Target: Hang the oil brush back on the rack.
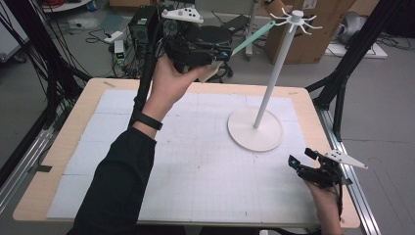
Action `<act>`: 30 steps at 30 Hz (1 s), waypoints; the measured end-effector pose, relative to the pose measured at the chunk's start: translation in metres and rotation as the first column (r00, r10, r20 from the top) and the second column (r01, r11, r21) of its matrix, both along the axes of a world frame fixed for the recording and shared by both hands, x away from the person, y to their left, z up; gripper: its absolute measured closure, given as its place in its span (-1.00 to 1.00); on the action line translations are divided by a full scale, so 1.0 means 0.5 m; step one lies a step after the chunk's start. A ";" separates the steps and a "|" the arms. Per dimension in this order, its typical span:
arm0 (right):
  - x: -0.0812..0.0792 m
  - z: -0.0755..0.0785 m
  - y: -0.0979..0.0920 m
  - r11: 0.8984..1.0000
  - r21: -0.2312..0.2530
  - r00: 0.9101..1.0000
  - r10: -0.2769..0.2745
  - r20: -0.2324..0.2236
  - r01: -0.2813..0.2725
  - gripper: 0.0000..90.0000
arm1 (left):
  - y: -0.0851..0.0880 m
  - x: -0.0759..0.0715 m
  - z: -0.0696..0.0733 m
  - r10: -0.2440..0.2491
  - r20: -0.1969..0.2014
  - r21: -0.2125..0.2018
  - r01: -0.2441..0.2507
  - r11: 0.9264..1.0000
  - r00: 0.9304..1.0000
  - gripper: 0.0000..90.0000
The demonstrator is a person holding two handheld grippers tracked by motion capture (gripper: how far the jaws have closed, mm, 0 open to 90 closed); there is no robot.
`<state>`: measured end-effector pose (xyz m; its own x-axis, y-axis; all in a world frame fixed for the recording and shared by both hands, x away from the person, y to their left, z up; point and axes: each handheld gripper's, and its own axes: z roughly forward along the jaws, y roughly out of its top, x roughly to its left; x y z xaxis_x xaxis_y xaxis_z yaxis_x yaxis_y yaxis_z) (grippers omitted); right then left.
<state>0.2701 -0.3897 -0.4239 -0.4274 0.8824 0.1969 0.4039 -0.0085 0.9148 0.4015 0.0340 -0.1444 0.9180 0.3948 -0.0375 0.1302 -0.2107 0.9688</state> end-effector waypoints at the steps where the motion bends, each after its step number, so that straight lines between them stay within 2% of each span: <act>1: 0.000 0.000 0.000 1.000 -0.001 1.000 0.000 0.000 0.000 -0.63 | 0.000 0.000 -0.001 -0.002 -0.002 -0.002 0.002 1.000 1.000 0.83; 16: 0.000 0.000 0.000 1.000 -0.002 1.000 0.000 0.001 0.000 -0.63 | -0.011 0.004 -0.007 -0.007 -0.001 0.024 0.007 1.000 1.000 0.83; 22: 0.000 0.000 -0.001 1.000 0.001 1.000 -0.001 -0.002 0.001 -0.63 | -0.009 0.002 -0.005 -0.012 0.004 0.011 0.012 1.000 1.000 0.83; 27: 0.000 -0.001 -0.001 1.000 -0.005 1.000 0.001 0.001 -0.001 -0.63 | 0.004 0.000 0.002 -0.013 0.015 -0.023 0.013 1.000 1.000 0.83; 30: 0.000 -0.001 -0.001 1.000 -0.003 1.000 0.000 -0.001 0.000 -0.63 | 0.009 0.004 0.002 -0.005 0.013 -0.028 0.006 1.000 1.000 0.83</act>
